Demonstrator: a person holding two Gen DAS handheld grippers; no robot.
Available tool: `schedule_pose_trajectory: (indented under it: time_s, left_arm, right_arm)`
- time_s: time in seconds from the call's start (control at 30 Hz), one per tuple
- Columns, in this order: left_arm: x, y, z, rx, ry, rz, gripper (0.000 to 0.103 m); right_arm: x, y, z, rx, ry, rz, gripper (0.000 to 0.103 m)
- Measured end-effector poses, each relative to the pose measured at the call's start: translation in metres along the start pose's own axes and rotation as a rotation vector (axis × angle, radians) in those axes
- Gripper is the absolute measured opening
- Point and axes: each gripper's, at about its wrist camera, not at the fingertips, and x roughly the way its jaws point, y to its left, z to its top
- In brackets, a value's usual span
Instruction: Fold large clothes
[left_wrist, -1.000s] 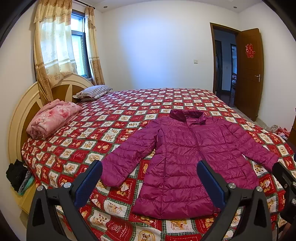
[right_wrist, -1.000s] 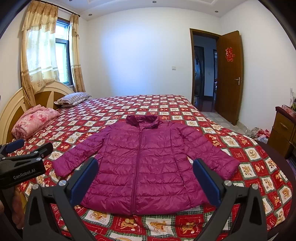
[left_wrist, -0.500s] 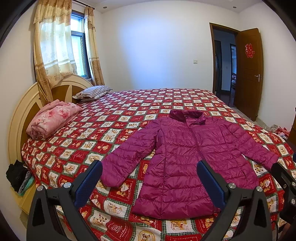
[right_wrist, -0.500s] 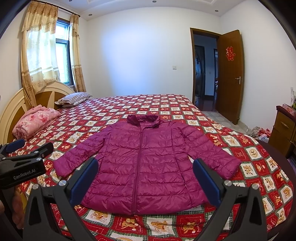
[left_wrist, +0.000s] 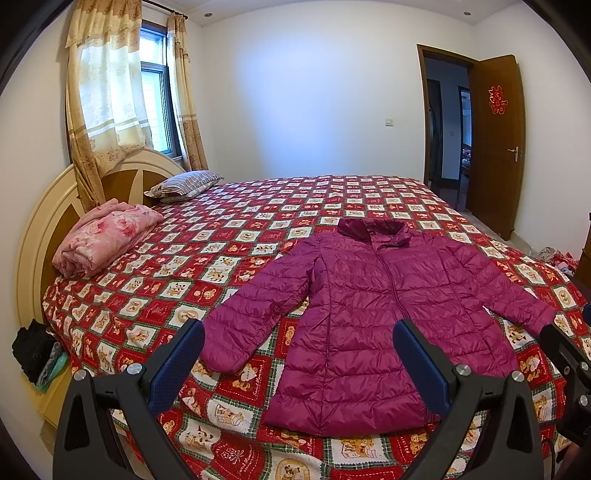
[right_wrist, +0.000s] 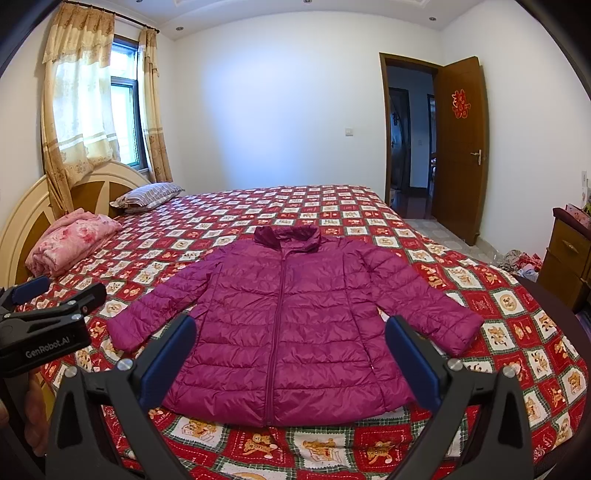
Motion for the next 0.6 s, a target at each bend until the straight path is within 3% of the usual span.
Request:
schedule_pose_trajectory:
  time_s: [0.43, 0.6]
  left_arm:
    - [0.014, -0.001, -0.004, 0.018, 0.032, -0.031, 0.102]
    - [0.04, -0.009, -0.013, 0.048, 0.068, -0.043, 0.102]
  right_arm:
    - [0.014, -0.004, -0.005, 0.011, 0.022, 0.02, 0.103]
    - [0.041, -0.022, -0.012, 0.039, 0.082, 0.05, 0.103]
